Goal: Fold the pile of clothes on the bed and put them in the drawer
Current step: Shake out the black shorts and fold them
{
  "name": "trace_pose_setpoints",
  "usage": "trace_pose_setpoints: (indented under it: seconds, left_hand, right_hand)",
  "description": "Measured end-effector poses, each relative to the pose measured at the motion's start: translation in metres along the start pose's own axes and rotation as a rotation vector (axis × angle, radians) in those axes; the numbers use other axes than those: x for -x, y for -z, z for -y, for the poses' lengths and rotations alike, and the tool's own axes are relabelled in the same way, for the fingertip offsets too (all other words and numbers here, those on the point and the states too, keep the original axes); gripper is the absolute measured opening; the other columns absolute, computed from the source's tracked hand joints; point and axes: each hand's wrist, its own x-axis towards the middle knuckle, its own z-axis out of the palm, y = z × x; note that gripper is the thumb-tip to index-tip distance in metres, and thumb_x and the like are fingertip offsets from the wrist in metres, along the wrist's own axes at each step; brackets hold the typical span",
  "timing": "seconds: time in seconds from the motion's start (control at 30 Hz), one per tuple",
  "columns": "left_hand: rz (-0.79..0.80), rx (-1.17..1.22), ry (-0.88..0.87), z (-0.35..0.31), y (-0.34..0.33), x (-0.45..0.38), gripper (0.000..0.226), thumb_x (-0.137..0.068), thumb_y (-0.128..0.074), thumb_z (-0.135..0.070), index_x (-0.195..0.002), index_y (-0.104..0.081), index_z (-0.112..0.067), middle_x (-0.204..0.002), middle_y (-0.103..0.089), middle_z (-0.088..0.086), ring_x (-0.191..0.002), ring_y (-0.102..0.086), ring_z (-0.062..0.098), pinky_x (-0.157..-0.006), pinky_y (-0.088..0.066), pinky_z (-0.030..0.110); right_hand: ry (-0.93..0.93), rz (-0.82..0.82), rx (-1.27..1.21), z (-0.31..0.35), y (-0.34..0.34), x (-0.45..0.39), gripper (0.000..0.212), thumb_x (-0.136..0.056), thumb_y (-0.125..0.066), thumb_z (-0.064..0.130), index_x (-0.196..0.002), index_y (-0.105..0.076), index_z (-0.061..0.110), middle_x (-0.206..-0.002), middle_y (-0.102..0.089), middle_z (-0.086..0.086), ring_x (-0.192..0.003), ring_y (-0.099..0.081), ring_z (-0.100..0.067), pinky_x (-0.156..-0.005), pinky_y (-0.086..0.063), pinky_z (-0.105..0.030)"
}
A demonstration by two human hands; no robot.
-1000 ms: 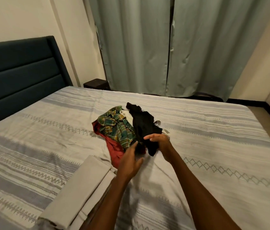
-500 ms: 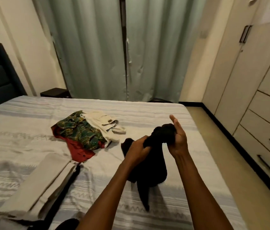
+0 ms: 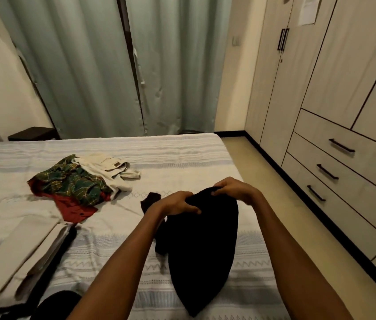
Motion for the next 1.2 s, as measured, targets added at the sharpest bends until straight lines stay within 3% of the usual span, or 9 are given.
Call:
trace_pose_setpoints:
  seconds: [0.17,0.37,0.53,0.7,0.8,0.9,1.0,1.13,1.2]
  left_hand:
    - [0.074,0.028,0.057,0.042,-0.015,0.007,0.031,-0.089,-0.073,-0.026,-0.118,-0.067,-0.015,-0.107,-0.072,0.0,-0.1,-0.067,0.018,-0.085,-0.051,0.031]
    - [-0.178,0.489,0.121,0.037,-0.006,0.013,0.022,-0.097,-0.063,-0.028,-0.11,-0.074,-0.014,-0.103,-0.076,0.008,-0.091,-0.072,0.021,-0.078,-0.055,0.027]
    - [-0.164,-0.035,0.126,0.021,0.033,0.003,0.032,-0.081,-0.052,0.001,-0.092,-0.074,-0.02,-0.092,-0.074,0.007,-0.084,-0.066,0.018,-0.076,-0.052,0.038]
    - [-0.442,-0.013,0.205,-0.014,0.106,0.006,0.028,-0.082,-0.043,0.001,-0.085,-0.07,0.004,-0.07,-0.06,0.017,-0.061,-0.058,0.025,-0.054,-0.048,0.029]
    - [-0.581,-0.109,0.2,-0.049,0.157,0.01,0.025,-0.078,-0.044,-0.011,-0.08,-0.067,0.0,-0.077,-0.065,0.028,-0.062,-0.066,0.036,-0.06,-0.054,0.035]
    - [-0.752,-0.266,0.269,-0.084,0.197,0.033,0.022,-0.08,-0.055,-0.029,-0.086,-0.07,-0.014,-0.082,-0.069,0.014,-0.069,-0.069,0.033,-0.072,-0.061,0.04]
    - [-0.708,0.066,0.254,-0.112,0.232,0.044,0.017,-0.094,-0.049,-0.008,-0.089,-0.064,-0.001,-0.06,-0.066,0.013,-0.043,-0.064,0.022,-0.047,-0.058,0.033]
    - [-0.724,0.619,0.096,-0.152,0.262,0.059,0.025,-0.102,-0.038,-0.007,-0.099,-0.063,-0.004,-0.06,-0.062,0.012,-0.039,-0.06,0.017,-0.04,-0.054,0.026]
    - [-0.771,0.76,-0.004,-0.158,0.269,0.065,0.027,-0.101,-0.038,-0.003,-0.097,-0.064,-0.01,-0.075,-0.06,0.013,-0.051,-0.061,0.019,-0.045,-0.057,0.028]
  right_hand:
    - [0.12,-0.284,-0.306,0.002,0.019,0.011,0.025,-0.094,-0.06,0.003,-0.103,-0.08,0.015,-0.104,-0.076,0.003,-0.096,-0.068,-0.009,-0.087,-0.052,-0.019]
    - [0.058,-0.714,-0.324,-0.024,0.049,0.014,0.033,-0.095,-0.052,0.007,-0.097,-0.077,0.029,-0.11,-0.073,0.005,-0.103,-0.066,-0.013,-0.091,-0.052,-0.026]
    - [-0.064,-0.808,0.104,-0.038,0.059,0.018,0.024,-0.098,-0.052,0.03,-0.111,-0.071,0.039,-0.117,-0.071,0.004,-0.109,-0.064,-0.026,-0.089,-0.051,-0.039]
    - [-0.116,-0.76,0.641,-0.017,0.092,0.023,0.033,-0.097,-0.047,0.021,-0.121,-0.068,0.03,-0.115,-0.068,-0.009,-0.105,-0.062,-0.035,-0.078,-0.049,-0.038]
    - [-0.149,-0.684,0.787,0.028,0.118,0.02,0.033,-0.093,-0.053,0.015,-0.122,-0.066,0.026,-0.124,-0.063,-0.008,-0.107,-0.063,-0.034,-0.085,-0.049,-0.039]
    - [-0.114,-0.657,0.562,0.076,0.148,0.015,0.035,-0.094,-0.05,0.013,-0.12,-0.068,0.027,-0.116,-0.067,-0.009,-0.094,-0.068,-0.03,-0.074,-0.054,-0.035]
    - [0.023,-0.678,-0.039,0.121,0.175,0.014,0.041,-0.09,-0.037,-0.001,-0.096,-0.074,0.015,-0.091,-0.069,-0.014,-0.063,-0.069,-0.027,-0.045,-0.05,-0.028]
    - [0.276,-0.797,-0.236,0.17,0.194,0.014,0.043,-0.087,-0.042,-0.007,-0.091,-0.078,0.015,-0.102,-0.075,-0.005,-0.092,-0.072,-0.021,-0.081,-0.061,-0.033]
    - [0.351,-0.781,-0.264,0.179,0.194,0.017,0.047,-0.083,-0.042,-0.009,-0.098,-0.077,0.017,-0.104,-0.074,-0.004,-0.093,-0.07,-0.018,-0.08,-0.059,-0.028]
